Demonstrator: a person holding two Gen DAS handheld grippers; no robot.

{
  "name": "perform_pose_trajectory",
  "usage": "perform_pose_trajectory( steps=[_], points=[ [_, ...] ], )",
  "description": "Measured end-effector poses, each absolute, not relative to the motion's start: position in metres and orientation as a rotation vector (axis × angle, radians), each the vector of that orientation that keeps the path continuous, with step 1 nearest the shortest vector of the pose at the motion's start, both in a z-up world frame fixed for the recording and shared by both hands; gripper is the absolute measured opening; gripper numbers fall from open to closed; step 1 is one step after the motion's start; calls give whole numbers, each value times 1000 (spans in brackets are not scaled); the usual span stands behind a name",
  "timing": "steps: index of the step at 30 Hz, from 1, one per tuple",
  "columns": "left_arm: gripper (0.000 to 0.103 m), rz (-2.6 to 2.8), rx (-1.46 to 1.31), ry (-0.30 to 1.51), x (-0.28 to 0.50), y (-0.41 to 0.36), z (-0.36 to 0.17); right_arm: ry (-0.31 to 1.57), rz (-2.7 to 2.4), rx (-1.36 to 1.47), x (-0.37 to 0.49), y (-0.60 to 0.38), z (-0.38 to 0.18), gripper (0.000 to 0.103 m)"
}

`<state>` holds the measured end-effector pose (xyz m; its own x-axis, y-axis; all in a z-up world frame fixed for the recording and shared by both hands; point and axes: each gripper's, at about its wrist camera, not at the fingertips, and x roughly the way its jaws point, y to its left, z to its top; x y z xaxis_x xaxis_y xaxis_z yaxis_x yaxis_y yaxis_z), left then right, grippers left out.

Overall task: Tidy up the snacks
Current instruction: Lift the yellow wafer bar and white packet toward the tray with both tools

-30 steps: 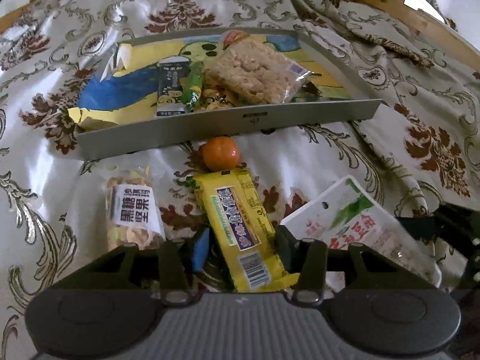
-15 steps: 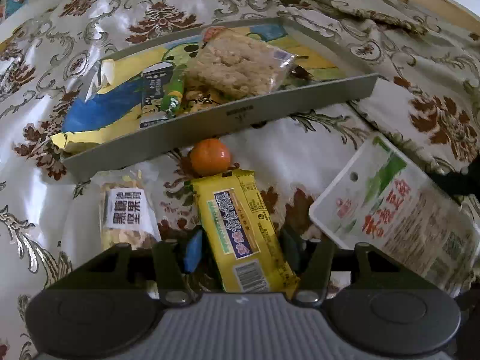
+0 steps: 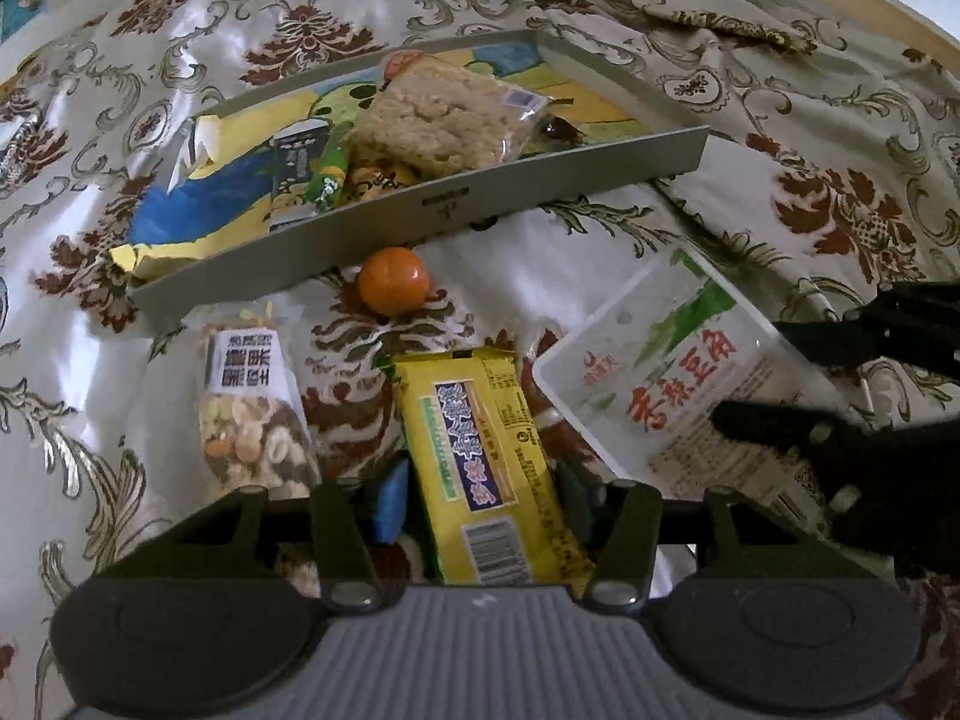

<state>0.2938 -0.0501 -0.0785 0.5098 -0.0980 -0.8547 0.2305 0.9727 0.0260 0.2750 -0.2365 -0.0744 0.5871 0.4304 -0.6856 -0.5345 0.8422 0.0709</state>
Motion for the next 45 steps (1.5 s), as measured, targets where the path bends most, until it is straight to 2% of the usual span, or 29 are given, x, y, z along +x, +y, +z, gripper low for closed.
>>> perform_pose_trajectory(
  steps=[7, 13, 18, 22, 24, 29, 31, 33, 42, 45],
  points=[
    [55, -201, 153, 1014, 285, -47, -78, 804, 690, 167, 280, -260, -56, 41],
    [55, -205, 143, 1013, 278, -44, -76, 810, 786, 261, 281, -258, -55, 41],
    [55, -209, 154, 1009, 272, -44, -76, 776, 741, 97, 273, -244, -55, 40],
    [55, -212, 161, 1005, 270, -45, -76, 821, 803, 225, 279, -248, -61, 40],
    [55, -211, 154, 1006, 270, -44, -76, 828, 809, 213, 279, -244, -62, 33],
    [55, -210, 153, 1003, 269, -44, -76, 836, 723, 31, 269, -223, -80, 32],
    [55, -209, 158, 1000, 268, -45, -76, 828, 713, 24, 270, -220, -82, 28],
    [54, -207, 164, 993, 267, -45, -76, 829, 692, 27, 272, -218, -84, 14],
    [53, -179, 186, 968, 253, -47, -67, 725, 634, -71, 255, -217, -73, 4],
    [53, -177, 190, 956, 248, -46, -62, 689, 628, -114, 248, -215, -68, 4]
  ],
)
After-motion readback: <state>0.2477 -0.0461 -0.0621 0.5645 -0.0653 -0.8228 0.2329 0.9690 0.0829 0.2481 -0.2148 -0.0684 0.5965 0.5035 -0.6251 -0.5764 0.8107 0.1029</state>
